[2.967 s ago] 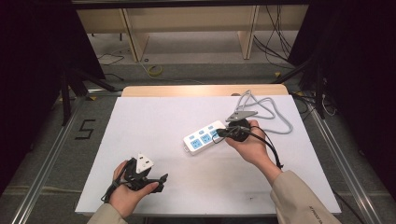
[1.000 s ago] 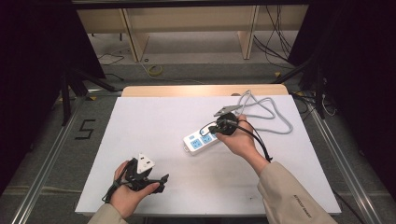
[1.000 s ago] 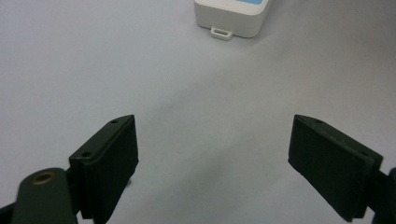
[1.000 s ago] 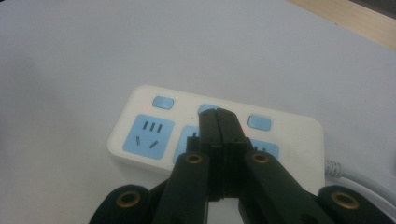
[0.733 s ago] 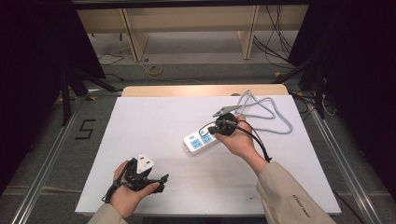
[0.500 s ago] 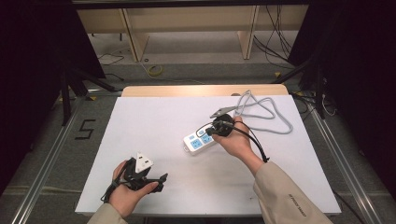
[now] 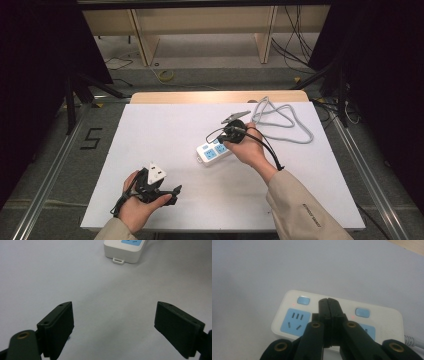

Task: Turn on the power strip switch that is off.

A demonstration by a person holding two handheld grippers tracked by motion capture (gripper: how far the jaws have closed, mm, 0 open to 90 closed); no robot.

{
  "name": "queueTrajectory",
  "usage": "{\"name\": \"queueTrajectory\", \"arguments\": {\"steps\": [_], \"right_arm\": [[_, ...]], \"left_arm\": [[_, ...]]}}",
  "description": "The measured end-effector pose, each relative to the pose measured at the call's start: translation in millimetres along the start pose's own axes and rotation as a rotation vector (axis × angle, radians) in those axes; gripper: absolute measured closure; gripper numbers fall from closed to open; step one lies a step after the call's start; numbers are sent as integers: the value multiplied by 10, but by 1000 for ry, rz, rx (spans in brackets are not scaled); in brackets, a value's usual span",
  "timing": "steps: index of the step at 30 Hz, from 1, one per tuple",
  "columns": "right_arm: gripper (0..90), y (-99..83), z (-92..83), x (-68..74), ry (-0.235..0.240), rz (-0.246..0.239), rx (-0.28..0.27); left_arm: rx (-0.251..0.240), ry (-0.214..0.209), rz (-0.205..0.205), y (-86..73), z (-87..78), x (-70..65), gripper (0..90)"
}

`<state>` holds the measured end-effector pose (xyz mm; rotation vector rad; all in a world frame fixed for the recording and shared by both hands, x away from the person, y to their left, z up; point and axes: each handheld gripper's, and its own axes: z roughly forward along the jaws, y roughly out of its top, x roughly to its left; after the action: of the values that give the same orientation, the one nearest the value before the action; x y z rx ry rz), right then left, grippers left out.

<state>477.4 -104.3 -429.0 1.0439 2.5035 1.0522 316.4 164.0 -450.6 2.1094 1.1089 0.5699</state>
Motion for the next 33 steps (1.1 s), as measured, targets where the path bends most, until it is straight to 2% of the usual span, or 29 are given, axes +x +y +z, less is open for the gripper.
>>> {"name": "queueTrajectory", "arguments": {"steps": [21,25,33], "right_arm": [[900,30,69,-43,-10,14,13],[900,55,85,-28,-11,-4,18],[900,82,133,-15,-12,-3,31]], "left_arm": [[0,-2,7,-5,1,-10,155],[2,-6,8,-2,5,-16,155],[0,-5,6,-6,1,-10,155]]}}
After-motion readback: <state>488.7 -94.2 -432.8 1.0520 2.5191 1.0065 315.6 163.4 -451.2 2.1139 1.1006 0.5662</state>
